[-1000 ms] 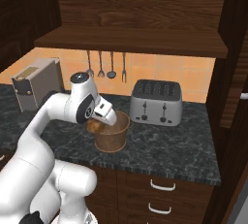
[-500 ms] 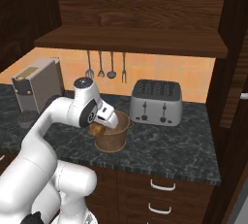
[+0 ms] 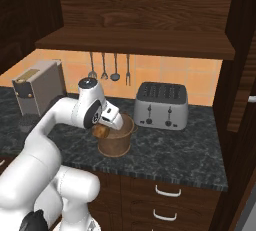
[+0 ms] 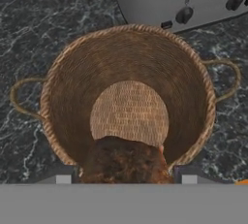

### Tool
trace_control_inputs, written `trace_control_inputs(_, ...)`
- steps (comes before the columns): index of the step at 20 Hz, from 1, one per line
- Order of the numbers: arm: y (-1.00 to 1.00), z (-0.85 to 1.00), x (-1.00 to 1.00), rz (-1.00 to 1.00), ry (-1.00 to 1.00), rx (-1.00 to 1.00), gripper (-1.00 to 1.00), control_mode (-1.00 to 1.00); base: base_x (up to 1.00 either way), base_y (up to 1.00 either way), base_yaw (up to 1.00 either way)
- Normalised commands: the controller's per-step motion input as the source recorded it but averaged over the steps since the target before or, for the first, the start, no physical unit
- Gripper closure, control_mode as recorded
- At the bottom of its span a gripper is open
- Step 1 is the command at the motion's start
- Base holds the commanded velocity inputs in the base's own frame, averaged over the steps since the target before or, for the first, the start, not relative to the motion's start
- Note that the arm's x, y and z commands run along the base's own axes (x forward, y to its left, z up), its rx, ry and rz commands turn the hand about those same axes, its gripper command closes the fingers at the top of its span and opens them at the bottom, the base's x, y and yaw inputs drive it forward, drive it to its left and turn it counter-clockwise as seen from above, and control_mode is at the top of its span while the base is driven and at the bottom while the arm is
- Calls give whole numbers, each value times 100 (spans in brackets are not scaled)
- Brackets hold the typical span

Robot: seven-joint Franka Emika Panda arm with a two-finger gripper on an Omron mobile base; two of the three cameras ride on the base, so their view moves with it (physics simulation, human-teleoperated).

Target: Open the cabinet, pick up the bread from the cabinet and place it in the basket. Then move the basket to the dining counter.

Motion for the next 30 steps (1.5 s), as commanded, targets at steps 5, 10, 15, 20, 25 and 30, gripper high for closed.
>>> trace_control_inputs(5, 0, 0, 33, 0, -1, 0, 100, -100, 0, 0, 0)
trace_control_inputs(10, -1, 0, 50, 1, 0, 0, 100, -100, 0, 0, 0)
trace_control_inputs(15, -10, -18, 29, 2, -7, 0, 100, -100, 0, 0, 0)
trace_control_inputs(20, -6, -37, -2, 0, -9, -2, 100, -100, 0, 0, 0)
trace_control_inputs(25, 0, -38, 0, 0, -8, -7, 100, -100, 0, 0, 0)
trace_control_inputs(30, 0, -13, 0, 0, -7, -3, 100, -100, 0, 0, 0)
